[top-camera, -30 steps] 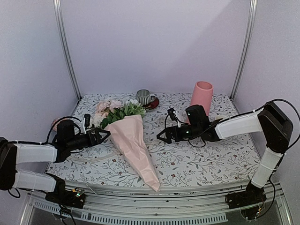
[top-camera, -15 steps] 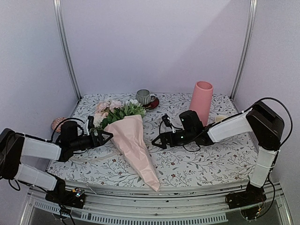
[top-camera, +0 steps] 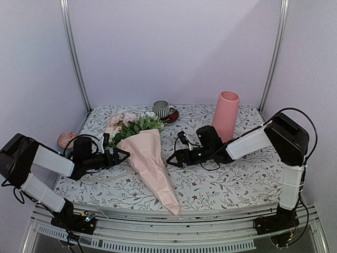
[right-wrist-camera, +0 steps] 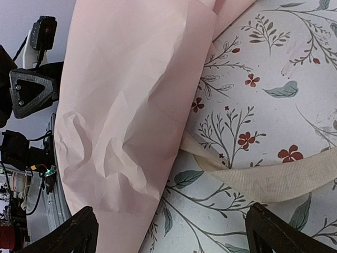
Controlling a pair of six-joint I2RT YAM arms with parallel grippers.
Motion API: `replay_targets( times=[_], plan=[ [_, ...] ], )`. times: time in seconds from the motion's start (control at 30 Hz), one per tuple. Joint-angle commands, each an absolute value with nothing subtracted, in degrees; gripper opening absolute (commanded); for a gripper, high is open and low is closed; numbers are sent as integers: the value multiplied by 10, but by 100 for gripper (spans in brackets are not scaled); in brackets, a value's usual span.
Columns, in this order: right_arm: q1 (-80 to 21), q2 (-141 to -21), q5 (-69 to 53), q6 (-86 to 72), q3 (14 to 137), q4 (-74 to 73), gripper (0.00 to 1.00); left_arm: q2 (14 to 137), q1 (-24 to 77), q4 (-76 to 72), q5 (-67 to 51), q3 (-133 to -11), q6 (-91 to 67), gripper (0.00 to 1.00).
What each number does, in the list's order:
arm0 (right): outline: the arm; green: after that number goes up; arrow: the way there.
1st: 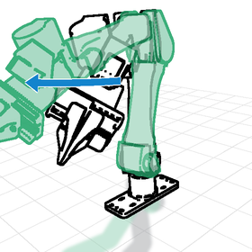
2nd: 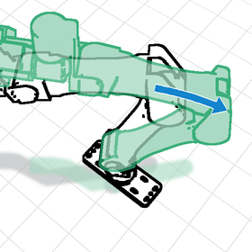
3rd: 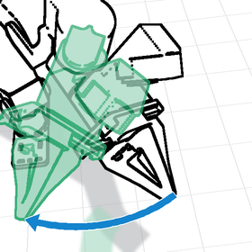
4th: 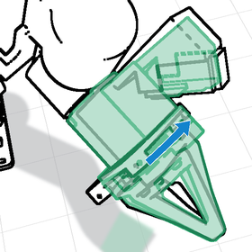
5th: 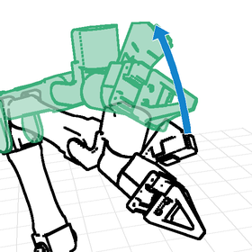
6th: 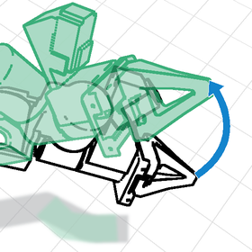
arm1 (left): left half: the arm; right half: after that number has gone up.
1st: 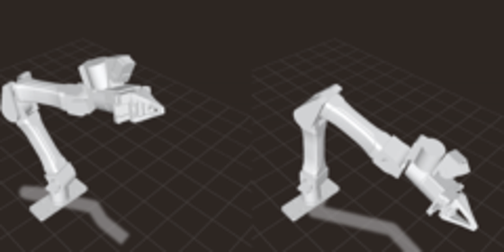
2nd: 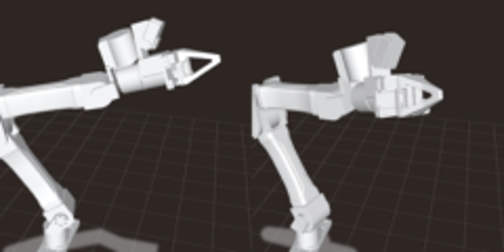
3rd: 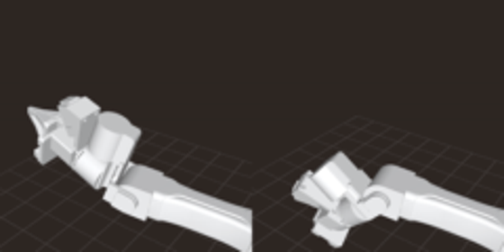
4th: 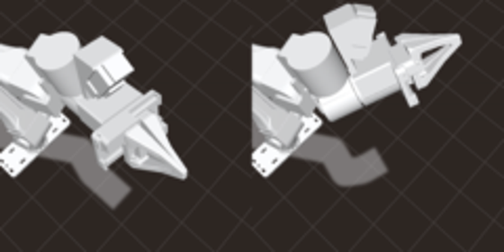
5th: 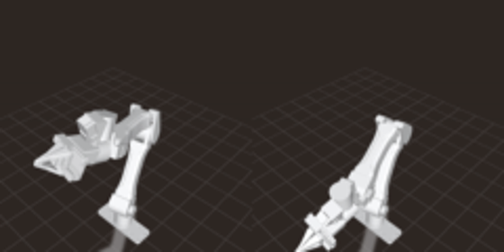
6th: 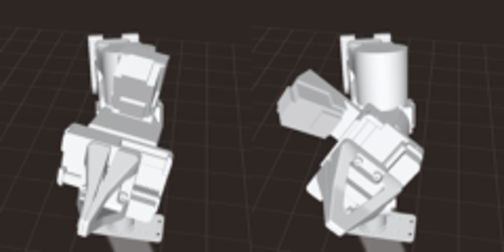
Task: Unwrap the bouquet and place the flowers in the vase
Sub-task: Adjust the folded bouquet at the center of the board.
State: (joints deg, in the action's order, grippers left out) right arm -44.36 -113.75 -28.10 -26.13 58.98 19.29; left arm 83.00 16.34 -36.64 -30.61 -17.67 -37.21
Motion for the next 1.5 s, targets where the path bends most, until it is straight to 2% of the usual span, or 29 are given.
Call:
replay_targets(
  times=[0.0,0.43,0.77,0.97,1.13,1.47],
  plan=[
    [-440,-1158,-303,-281,606,213,100,861,172,-396,-322,-199,-378,96],
    [-435,-1213,-399,-328,651,273,93,927,172,-404,-330,-236,-384,84],
    [-436,-1234,-403,-337,668,290,75,957,172,-396,-321,-256,-363,71],
    [-434,-1236,-405,-334,679,289,72,980,172,-402,-330,-267,-351,67],
    [-435,-1237,-411,-333,682,289,70,999,172,-416,-351,-277,-341,55],
    [-441,-1222,-419,-308,654,283,70,1041,190,-451,-390,-297,-347,51]
  ],
)
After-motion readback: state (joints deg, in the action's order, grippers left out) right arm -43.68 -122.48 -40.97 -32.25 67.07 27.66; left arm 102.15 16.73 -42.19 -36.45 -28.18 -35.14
